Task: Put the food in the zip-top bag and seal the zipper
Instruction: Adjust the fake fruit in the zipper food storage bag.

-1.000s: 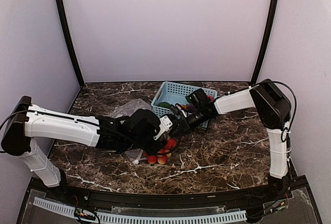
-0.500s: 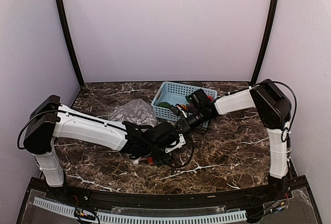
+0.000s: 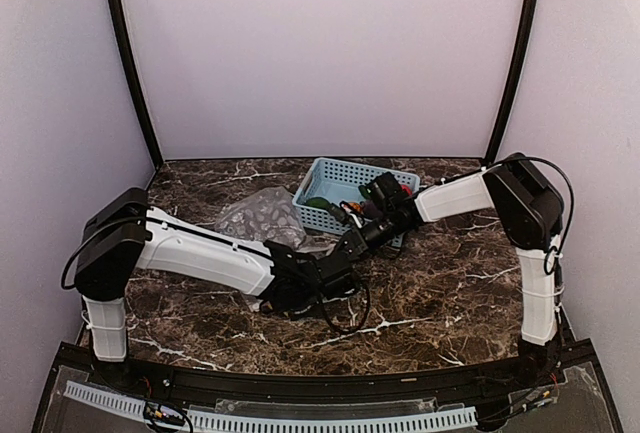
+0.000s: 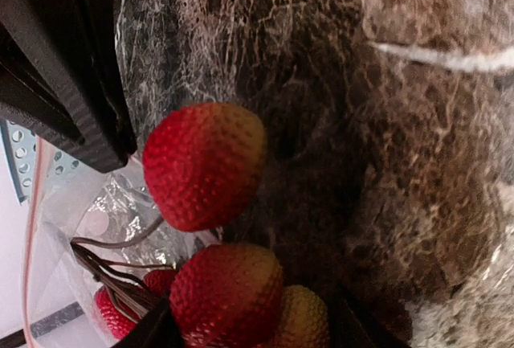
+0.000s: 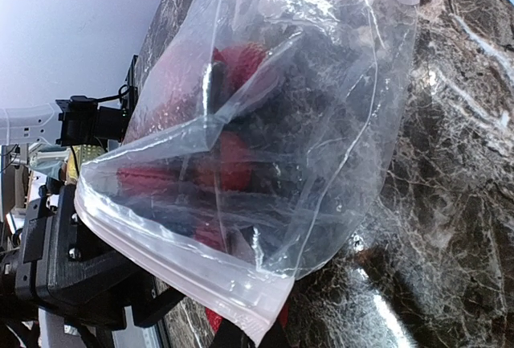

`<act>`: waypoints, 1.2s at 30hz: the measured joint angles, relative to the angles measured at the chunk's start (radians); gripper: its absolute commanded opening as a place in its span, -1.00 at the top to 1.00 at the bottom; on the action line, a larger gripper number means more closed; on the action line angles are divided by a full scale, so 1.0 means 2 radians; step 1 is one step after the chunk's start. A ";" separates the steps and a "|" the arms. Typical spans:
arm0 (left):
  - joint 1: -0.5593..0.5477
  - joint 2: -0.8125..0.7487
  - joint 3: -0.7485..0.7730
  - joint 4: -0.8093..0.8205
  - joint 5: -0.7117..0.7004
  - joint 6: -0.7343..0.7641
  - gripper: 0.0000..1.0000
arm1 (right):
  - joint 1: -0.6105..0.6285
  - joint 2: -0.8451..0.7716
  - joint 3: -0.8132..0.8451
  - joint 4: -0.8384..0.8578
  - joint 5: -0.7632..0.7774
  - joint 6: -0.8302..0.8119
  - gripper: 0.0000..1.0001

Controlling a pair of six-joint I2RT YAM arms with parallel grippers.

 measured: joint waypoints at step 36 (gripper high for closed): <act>0.039 -0.252 -0.027 0.050 0.057 -0.082 -0.56 | -0.012 -0.098 -0.003 0.061 -0.147 0.217 1.00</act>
